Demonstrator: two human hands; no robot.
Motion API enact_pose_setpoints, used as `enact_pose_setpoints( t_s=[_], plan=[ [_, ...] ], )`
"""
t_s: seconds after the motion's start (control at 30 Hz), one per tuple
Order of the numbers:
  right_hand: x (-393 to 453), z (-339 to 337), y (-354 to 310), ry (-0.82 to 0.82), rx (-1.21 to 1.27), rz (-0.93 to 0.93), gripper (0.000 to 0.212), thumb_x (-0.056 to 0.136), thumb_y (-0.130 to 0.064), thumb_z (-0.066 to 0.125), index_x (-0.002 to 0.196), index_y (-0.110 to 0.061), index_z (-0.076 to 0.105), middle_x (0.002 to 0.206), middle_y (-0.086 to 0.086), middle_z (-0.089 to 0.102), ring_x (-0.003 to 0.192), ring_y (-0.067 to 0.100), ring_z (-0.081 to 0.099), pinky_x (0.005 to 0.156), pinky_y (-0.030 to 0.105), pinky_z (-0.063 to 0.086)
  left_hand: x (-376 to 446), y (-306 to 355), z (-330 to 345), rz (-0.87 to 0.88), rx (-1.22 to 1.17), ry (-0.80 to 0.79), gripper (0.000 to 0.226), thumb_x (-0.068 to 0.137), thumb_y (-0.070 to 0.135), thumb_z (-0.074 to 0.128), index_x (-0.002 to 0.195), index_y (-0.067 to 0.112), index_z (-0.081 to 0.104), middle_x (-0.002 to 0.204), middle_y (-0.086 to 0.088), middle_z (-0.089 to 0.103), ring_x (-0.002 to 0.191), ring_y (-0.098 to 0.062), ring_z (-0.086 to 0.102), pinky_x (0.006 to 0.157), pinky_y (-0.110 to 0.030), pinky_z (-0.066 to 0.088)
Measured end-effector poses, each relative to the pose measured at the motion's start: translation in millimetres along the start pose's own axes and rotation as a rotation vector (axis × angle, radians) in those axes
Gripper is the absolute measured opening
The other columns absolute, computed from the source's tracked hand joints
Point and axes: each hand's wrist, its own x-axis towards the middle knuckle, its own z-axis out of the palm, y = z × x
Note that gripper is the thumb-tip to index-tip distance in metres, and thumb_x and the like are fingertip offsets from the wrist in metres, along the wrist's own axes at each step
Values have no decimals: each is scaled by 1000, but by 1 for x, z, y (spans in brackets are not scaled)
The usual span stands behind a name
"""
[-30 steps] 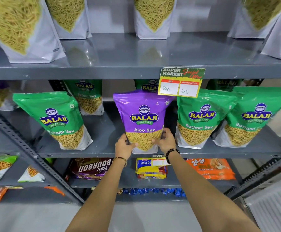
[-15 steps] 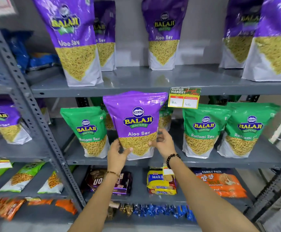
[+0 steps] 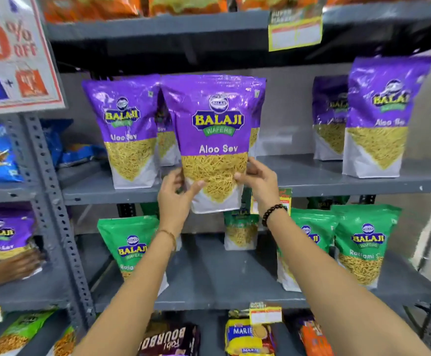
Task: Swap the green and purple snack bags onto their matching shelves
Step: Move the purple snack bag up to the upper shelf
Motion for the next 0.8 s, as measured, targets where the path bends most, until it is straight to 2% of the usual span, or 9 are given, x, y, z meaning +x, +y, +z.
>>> enact_pose_setpoints(
  t_s=[0.13, 0.17, 0.3, 0.4, 0.5, 0.6, 0.67, 0.73, 0.8],
  plan=[
    [28, -12, -18, 65, 1, -50, 55, 72, 3, 67, 125, -7, 55, 93, 16, 61, 82, 22, 59, 71, 16, 53, 38, 9, 29, -16, -55, -47, 48, 62, 29, 77, 104, 13, 59, 97, -14, 62, 88, -23, 59, 85, -39, 50],
    [34, -15, -20, 72, 2, -59, 53, 74, 5, 64, 125, -7, 55, 92, 16, 62, 81, 20, 59, 72, 17, 53, 45, 8, 37, -22, -59, -58, 47, 65, 27, 77, 105, 13, 58, 99, -14, 62, 90, -25, 60, 86, -40, 50],
    [54, -31, -11, 103, -43, -55, 46, 76, 6, 60, 119, -10, 60, 105, 22, 68, 90, 21, 61, 90, 38, 51, 61, -4, 69, -34, -43, -128, 32, 74, 17, 73, 101, 14, 56, 102, -17, 66, 96, -33, 64, 86, -43, 53],
    [63, -40, -2, 98, -107, -98, 46, 79, 4, 58, 123, -10, 56, 104, 17, 67, 90, 20, 61, 85, 31, 51, 65, -16, 87, -57, -84, -150, 33, 77, 13, 69, 107, 10, 54, 103, -13, 65, 96, -28, 63, 80, -32, 52],
    [80, -50, 11, 79, -234, -122, 33, 82, -7, 60, 114, -15, 60, 106, 20, 68, 92, 27, 64, 87, 41, 51, 76, -25, 97, -61, -67, -172, 38, 80, 14, 67, 113, 8, 50, 107, -11, 62, 95, -22, 61, 71, -17, 51],
    [92, -60, 22, 35, -376, -31, 20, 84, -25, 60, 100, -14, 62, 106, 18, 69, 103, 32, 63, 93, 47, 48, 88, -32, 100, -105, -49, -214, 40, 80, 17, 67, 114, 6, 49, 105, -10, 61, 89, -16, 61, 63, -11, 50],
    [95, -67, 29, -10, -439, 23, 36, 85, -38, 56, 97, -5, 62, 104, 21, 68, 103, 36, 60, 93, 47, 46, 93, -41, 95, -169, -12, -290, 42, 78, 21, 68, 113, 7, 50, 109, -11, 62, 87, -8, 62, 70, -13, 50],
    [95, -72, 31, -50, -468, 62, 48, 84, -47, 53, 95, -2, 63, 103, 20, 67, 95, 31, 61, 86, 40, 46, 97, -52, 89, -228, 7, -369, 51, 74, 19, 72, 118, 8, 49, 118, -13, 61, 101, -16, 60, 85, -24, 49],
    [95, -76, 29, -99, -450, 87, 49, 80, -49, 58, 94, -2, 63, 95, 12, 66, 87, 21, 58, 79, 32, 42, 97, -54, 86, -249, -12, -448, 56, 70, 10, 75, 120, 9, 48, 120, -12, 60, 105, -21, 57, 87, -26, 49]
  ],
)
